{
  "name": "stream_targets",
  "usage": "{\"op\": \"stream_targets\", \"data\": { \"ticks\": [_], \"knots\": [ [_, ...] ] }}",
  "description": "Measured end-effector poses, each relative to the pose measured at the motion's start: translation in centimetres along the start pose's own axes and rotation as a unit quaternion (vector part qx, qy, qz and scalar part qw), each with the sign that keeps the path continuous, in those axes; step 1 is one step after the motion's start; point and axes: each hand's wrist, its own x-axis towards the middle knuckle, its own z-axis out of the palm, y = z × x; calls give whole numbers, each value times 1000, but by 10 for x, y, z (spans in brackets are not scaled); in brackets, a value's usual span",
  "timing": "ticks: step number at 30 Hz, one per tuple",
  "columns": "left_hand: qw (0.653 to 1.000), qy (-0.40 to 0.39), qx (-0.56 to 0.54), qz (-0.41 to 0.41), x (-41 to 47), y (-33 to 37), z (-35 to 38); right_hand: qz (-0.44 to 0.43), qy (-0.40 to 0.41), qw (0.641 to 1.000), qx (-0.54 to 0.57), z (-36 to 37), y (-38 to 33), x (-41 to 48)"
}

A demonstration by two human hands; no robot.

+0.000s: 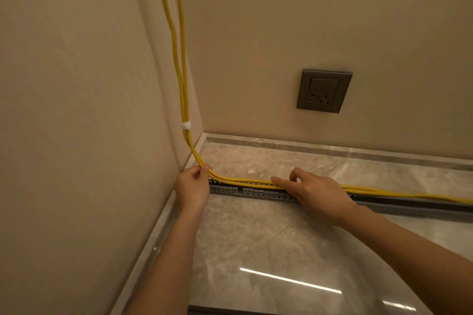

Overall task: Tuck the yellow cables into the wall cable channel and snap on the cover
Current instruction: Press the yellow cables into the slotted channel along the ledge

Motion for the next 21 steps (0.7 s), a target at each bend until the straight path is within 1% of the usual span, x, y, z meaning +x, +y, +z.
{"op": "stream_targets", "data": {
  "ticks": [4, 6, 9, 12, 14, 16, 18, 21],
  "knots": [
    [997, 26, 74, 16, -2, 2, -1, 0, 17, 1000, 17, 3, -3, 3],
    [994, 28, 101, -6, -2, 3, -3, 2, 26, 999, 23, 6, -3, 3],
    [993, 8, 115, -27, -1, 1, -5, 0, 21, 999, 46, 7, -5, -1],
    [994, 6, 108, -29, -1, 0, -5, -7, 25, 998, 59, 0, -7, -1],
    [995, -6, 92, -38, 1, -1, -2, -33, 50, 996, 62, -10, -11, 0],
    [996, -25, 18, -78, 4, -2, 1, -58, 83, 992, 69, -17, -14, 1],
    [992, -38, -43, -111, 0, -2, 6, -77, 96, 990, 66, -18, -14, 4],
    [996, -25, -38, -70, -8, -7, 9, -79, 83, 990, 85, -11, -12, 7]
  ]
}}
